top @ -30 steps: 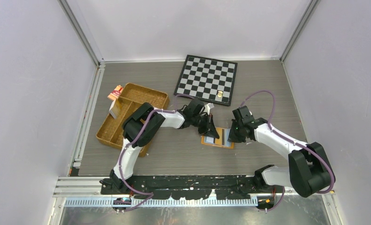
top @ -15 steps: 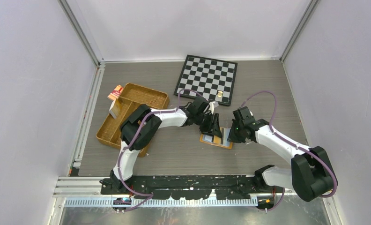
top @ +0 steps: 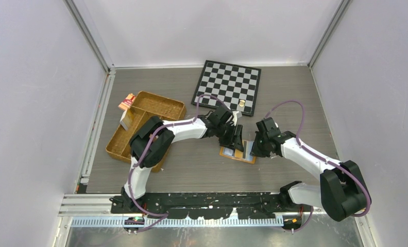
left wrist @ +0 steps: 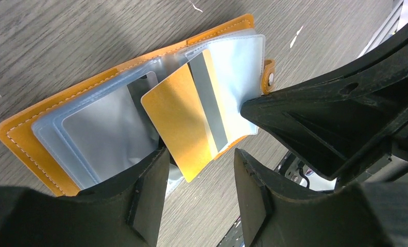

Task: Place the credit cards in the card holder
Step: Insert the credit card into the card holder.

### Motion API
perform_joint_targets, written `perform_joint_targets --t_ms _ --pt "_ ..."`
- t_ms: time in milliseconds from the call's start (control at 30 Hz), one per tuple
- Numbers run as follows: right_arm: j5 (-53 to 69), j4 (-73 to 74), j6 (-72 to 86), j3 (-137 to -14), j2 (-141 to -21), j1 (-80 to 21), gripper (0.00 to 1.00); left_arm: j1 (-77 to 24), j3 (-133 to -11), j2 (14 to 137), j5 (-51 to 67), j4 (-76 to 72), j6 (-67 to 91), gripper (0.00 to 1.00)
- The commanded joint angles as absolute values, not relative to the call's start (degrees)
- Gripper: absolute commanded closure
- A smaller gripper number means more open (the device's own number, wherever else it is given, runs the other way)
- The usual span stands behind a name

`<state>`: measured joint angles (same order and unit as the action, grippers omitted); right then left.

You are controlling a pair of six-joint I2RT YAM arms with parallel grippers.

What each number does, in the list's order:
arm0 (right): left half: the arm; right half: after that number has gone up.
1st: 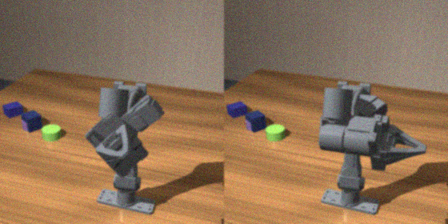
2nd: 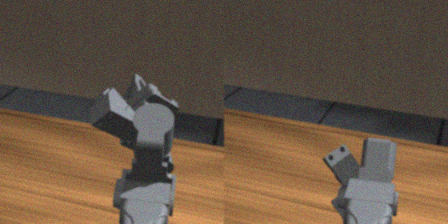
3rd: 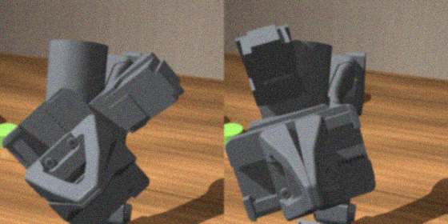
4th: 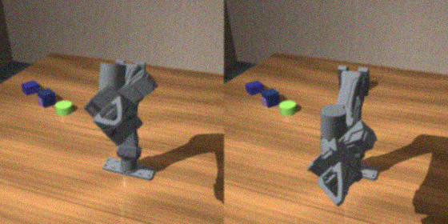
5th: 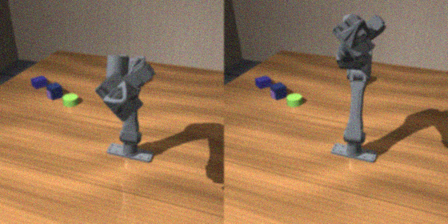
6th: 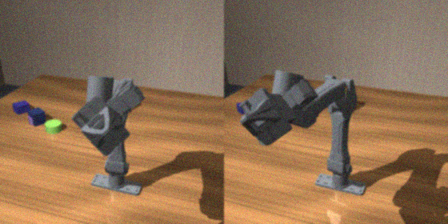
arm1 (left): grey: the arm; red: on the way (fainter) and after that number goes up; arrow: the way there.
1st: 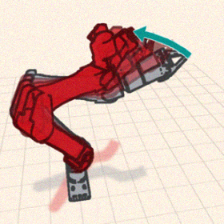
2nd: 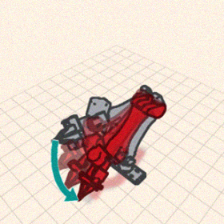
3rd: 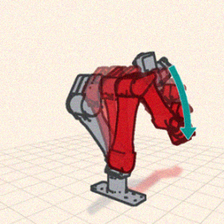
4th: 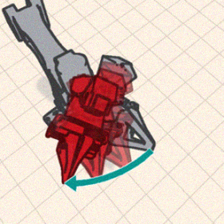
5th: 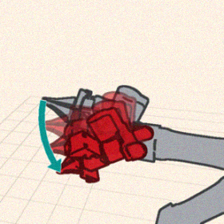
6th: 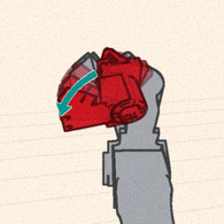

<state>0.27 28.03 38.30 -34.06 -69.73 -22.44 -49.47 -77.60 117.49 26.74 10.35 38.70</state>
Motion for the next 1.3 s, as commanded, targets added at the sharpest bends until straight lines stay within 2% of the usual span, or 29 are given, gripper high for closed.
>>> perform_joint_targets --t_ms 0,100,333,433,1267 --pt "-1.48 27.68 38.78 -33.84 -69.36 -22.34 0.99 -50.05 -78.99 119.96 22.10 16.64 35.57 0.48" --pt "-1.32 27.26 39.04 -33.83 -69.43 -22.39 0.97 -51.02 -80.60 120.70 21.86 16.95 35.43 0.48" --pt "-2.62 27.03 40.12 -33.54 -67.75 -22.39 0.79 -53.33 -84.23 121.76 19.48 20.30 34.82 0.48" --pt "-3.44 26.98 40.68 -33.16 -66.88 -22.33 0.75 -54.06 -85.42 122.30 19.40 20.63 34.62 0.48" --pt "-3.21 24.17 43.13 -30.15 -64.52 -22.35 0.73 -58.43 -89.15 124.30 19.86 17.55 36.31 0.50"
